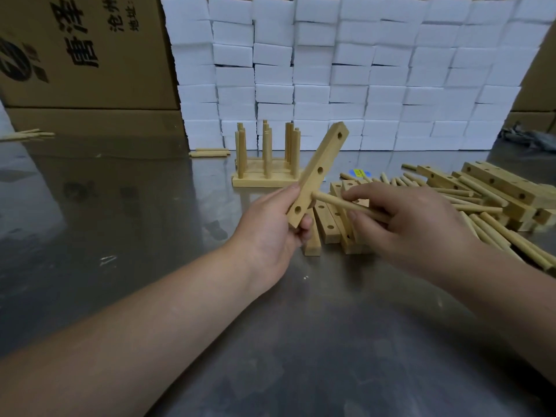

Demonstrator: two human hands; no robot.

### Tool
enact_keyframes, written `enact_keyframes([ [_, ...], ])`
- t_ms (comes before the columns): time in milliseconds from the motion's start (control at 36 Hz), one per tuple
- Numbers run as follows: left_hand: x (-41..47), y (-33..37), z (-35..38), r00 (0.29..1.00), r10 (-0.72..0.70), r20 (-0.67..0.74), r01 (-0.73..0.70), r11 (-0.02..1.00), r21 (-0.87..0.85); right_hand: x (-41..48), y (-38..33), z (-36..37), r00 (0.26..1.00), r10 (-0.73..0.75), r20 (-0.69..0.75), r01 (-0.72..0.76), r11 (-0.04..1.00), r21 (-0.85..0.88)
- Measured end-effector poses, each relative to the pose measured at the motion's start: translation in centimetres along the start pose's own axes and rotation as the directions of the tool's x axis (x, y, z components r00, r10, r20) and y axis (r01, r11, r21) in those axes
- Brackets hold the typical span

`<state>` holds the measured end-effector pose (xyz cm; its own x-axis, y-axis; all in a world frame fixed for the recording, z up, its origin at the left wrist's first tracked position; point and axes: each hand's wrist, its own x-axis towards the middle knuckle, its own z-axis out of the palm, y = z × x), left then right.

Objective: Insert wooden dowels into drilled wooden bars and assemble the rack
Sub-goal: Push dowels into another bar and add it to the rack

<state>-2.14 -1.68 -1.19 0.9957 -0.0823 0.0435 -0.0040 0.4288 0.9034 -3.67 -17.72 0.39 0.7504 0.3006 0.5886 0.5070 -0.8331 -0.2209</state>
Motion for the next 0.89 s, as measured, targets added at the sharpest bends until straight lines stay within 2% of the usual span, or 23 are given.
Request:
enact_keyframes([
  [250,0.0,-0.1,0.3,0.998,-0.051,-0.028,0.049,0.996,-0.069,-0.3,-0.8,0.0,0.996,-0.086,0.031,0.086,0.996,0.018],
  [333,-0.1,-0.2,0.4,0.998,-0.049,-0.040,0.045,0.995,-0.089,-0.5,-1.0,0.1,0.989,-0.146,-0.003,0.146,0.989,0.005],
  [556,0.0,-0.1,0.4,0.999,-0.006,-0.037,0.003,0.996,-0.093,-0.5,-0.5,0.4,0.986,-0.156,-0.059,0.158,0.986,0.043],
  [694,-0.3,-0.8,0.3,0.994,0.109,0.017,-0.110,0.976,0.187,-0.5,-0.6,0.6,0.988,-0.149,-0.047,0.151,0.988,0.039],
  [889,-0.4,-1.2,0.1,0.984,0.177,0.007,-0.167,0.908,0.384,-0.4,-0.7,0.7,0.966,-0.249,-0.070,0.249,0.968,-0.004],
])
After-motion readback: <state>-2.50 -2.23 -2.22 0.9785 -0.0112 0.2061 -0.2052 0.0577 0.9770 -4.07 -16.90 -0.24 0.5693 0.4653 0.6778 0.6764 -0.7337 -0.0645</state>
